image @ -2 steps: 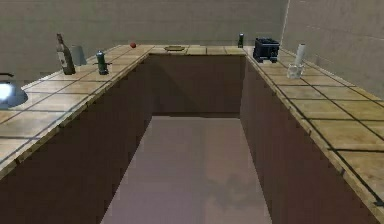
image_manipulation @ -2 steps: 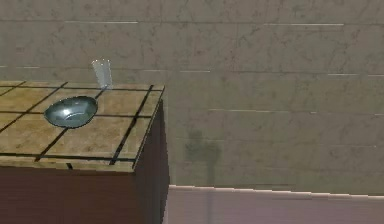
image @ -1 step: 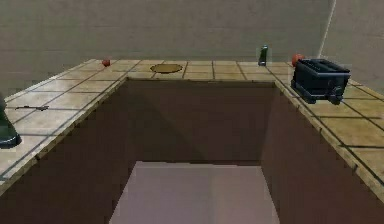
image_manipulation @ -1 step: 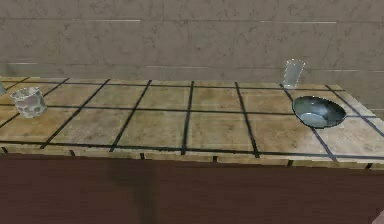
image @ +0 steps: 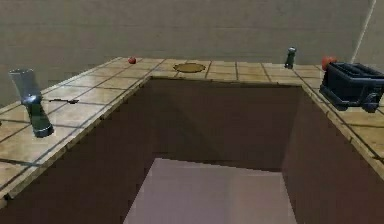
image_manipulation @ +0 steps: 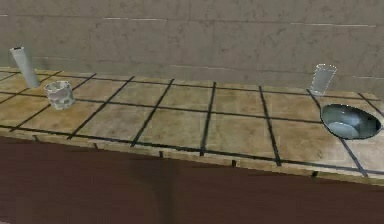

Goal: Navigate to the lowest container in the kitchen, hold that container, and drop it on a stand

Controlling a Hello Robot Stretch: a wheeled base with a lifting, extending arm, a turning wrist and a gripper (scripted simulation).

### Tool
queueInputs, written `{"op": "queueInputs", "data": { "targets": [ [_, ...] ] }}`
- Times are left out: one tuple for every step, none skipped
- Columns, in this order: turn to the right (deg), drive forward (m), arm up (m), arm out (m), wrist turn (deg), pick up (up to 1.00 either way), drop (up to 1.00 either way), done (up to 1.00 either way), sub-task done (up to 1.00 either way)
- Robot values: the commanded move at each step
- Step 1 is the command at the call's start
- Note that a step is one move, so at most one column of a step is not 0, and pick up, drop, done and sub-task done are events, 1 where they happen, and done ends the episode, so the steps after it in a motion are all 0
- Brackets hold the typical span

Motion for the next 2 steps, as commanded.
{"op": "queueInputs", "data": {
  "targets": [
    [0.0, 0.30, 0.00, 0.00, 0.0, 0.00, 0.00, 0.00, 0.00],
    [45.0, 0.00, 0.00, 0.00, 0.0, 0.00, 0.00, 0.00, 0.00]
  ]
}}
